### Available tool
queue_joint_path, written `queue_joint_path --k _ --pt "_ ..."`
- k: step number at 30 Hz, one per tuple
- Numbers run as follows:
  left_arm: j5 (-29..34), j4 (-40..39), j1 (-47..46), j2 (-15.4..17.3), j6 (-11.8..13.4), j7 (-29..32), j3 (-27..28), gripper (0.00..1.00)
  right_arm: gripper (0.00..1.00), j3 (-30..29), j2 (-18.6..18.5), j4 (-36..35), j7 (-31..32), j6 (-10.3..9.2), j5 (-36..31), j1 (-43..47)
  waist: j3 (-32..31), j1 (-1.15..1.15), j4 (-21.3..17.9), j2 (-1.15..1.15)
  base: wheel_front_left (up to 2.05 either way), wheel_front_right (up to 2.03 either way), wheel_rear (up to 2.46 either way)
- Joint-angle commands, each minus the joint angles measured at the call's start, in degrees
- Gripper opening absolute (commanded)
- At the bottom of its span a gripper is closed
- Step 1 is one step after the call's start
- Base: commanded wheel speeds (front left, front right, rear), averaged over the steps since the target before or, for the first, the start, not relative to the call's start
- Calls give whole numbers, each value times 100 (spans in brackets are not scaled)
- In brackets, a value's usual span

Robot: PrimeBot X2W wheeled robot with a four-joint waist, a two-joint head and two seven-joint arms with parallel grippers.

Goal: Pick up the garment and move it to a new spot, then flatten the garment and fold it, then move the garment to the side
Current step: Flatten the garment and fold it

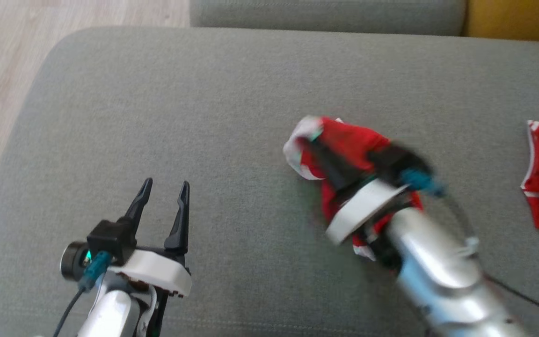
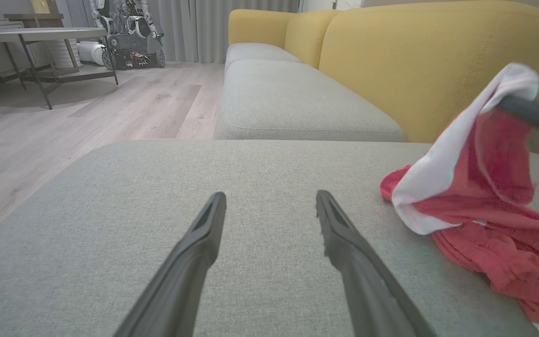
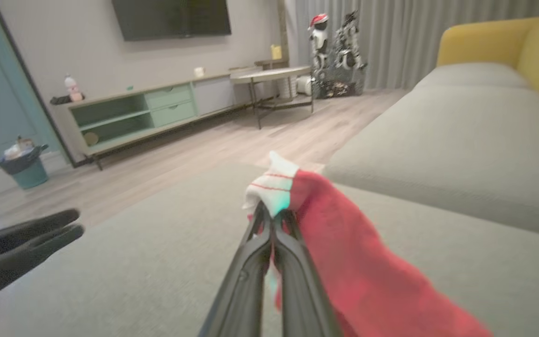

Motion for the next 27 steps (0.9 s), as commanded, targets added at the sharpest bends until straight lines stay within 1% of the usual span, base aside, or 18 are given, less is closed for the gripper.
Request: queue_joint_path --k 1,7,10,13,17,21,22,23,24,27 --pt "56 -169 -133 97 -1 -70 226 100 0 -159 -47 -257 42 -4 -63 85 -66 0 -70 0 0 0 0" --pt "51 -192 -91 104 5 -70 209 100 0 -1755 -358 -950 585 -4 -383 680 -121 0 -177 0 0 0 0" --pt "52 -204 -91 99 10 -70 193 100 0 -2419 -394 -1066 890 -4 -455 1006 -112 0 -190 0 0 0 0" --pt "46 -203 -111 102 1 -70 181 100 0 -2993 -362 -950 1118 -4 -505 1264 -91 0 -184 0 0 0 0" --pt "38 -190 -131 112 -8 -70 174 100 0 -3580 -223 -618 1238 -4 -569 1475 -78 0 -157 0 0 0 0" --pt "33 -193 -140 130 0 -70 185 100 0 -3788 -128 -319 1211 -4 -628 1508 -68 0 -141 0 0 0 0" --pt "32 -192 -139 135 3 -70 189 100 30 -3780 -109 -294 1178 -4 -643 1500 -71 0 -139 0 0 0 0" --pt "30 -193 -136 142 8 -70 197 100 96 -3744 -86 -303 1134 -4 -641 1494 -79 0 -141 0 0 0 0" --pt "28 -201 -129 147 16 -70 208 100 100 -3697 -65 -331 1098 -4 -633 1499 -92 0 -145 0 0 0 0" --pt "21 -219 -77 166 44 -70 236 100 100 -3524 -20 -541 1003 -4 -618 1580 -168 0 -166 0 0 0 0"
